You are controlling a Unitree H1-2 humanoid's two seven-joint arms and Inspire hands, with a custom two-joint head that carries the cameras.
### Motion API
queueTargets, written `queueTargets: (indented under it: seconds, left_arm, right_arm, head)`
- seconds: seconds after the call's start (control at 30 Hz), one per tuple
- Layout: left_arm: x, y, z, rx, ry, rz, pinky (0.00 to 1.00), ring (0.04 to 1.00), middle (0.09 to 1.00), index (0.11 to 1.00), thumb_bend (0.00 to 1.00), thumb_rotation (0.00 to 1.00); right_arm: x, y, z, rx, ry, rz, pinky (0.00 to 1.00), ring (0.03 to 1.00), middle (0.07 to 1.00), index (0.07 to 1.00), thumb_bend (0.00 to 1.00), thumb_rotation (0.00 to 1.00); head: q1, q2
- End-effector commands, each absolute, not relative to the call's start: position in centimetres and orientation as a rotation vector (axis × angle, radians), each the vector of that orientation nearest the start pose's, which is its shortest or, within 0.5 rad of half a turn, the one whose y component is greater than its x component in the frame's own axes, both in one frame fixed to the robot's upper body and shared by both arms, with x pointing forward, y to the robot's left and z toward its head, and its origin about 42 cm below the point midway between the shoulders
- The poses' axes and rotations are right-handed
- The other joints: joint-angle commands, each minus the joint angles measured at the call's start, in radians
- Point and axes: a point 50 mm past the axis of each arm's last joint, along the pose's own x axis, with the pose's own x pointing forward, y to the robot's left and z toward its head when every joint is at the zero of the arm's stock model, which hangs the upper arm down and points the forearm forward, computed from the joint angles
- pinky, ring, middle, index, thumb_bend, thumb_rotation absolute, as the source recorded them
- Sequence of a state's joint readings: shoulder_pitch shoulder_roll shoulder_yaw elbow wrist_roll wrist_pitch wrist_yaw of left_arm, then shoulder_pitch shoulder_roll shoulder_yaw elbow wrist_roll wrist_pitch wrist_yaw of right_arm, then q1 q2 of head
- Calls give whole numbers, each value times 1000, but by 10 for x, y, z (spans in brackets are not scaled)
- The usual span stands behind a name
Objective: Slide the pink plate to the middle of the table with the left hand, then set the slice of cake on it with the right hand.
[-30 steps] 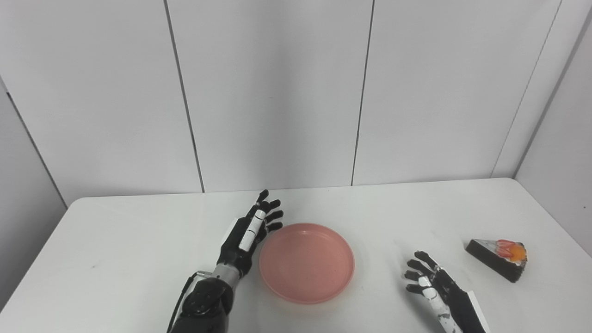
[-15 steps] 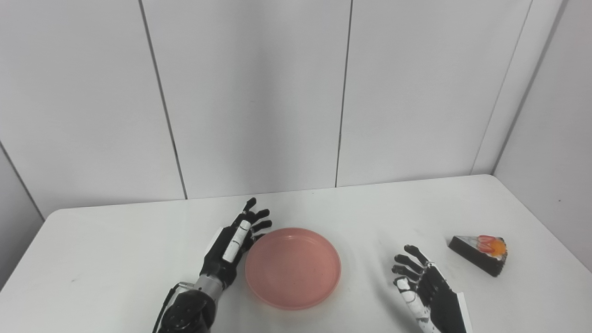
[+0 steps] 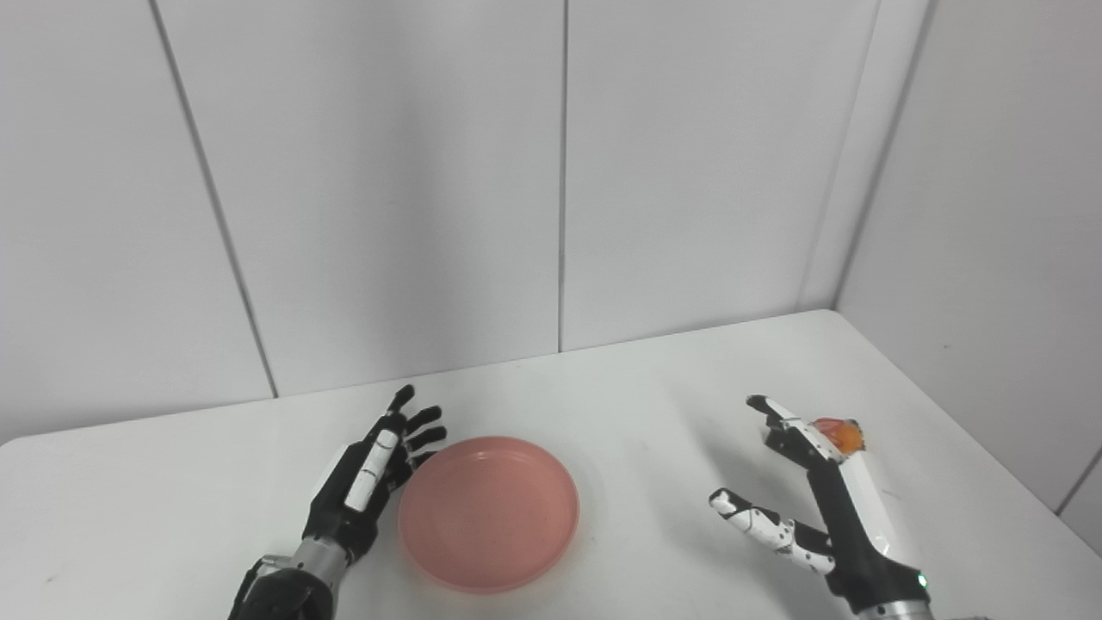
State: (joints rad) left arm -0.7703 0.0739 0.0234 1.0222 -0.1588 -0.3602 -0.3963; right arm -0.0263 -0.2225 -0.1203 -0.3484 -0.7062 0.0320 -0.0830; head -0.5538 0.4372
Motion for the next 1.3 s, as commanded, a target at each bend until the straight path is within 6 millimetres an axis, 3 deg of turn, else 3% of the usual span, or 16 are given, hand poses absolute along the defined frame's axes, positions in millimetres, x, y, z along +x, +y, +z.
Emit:
queueTargets:
  seconds: [0.0, 0.33, 0.53, 0.8, 0.97, 1.27]
  left_arm:
    - [484, 201, 113, -18, -7, -409, 735, 827, 870, 966, 866, 811]
    - [482, 197, 111, -2, -21, -417, 728, 814, 852, 956, 870, 823]
    - [481, 195, 110, 6, -29, -415, 729, 815, 864, 965, 861, 830]
    - [480, 195, 109, 10, -19, -409, 743, 825, 874, 967, 860, 822]
    - [479, 194, 109, 18, -22, -411, 727, 827, 871, 968, 825, 836]
    - [477, 191, 108, 19, -18, -417, 725, 827, 866, 968, 810, 827]
  right_arm:
    - [277, -312, 235, -1016, -387, -362, 693, 805, 843, 840, 784, 845]
    - [296, -360, 258, -1226, -356, -443, 732, 821, 847, 858, 805, 828]
    - [316, -377, 263, -1331, -356, -456, 675, 774, 806, 838, 817, 824]
    - [347, -391, 266, -1482, -265, -421, 707, 772, 797, 816, 826, 842]
    - [368, -399, 262, -1490, -235, -388, 712, 772, 785, 785, 811, 768]
    - [401, -415, 245, -1512, -149, -333, 652, 731, 743, 756, 819, 751]
  head:
    - [1, 1]
    - [29, -8]
    - [43, -10]
    - [62, -14]
    - [67, -17]
    - [77, -17]
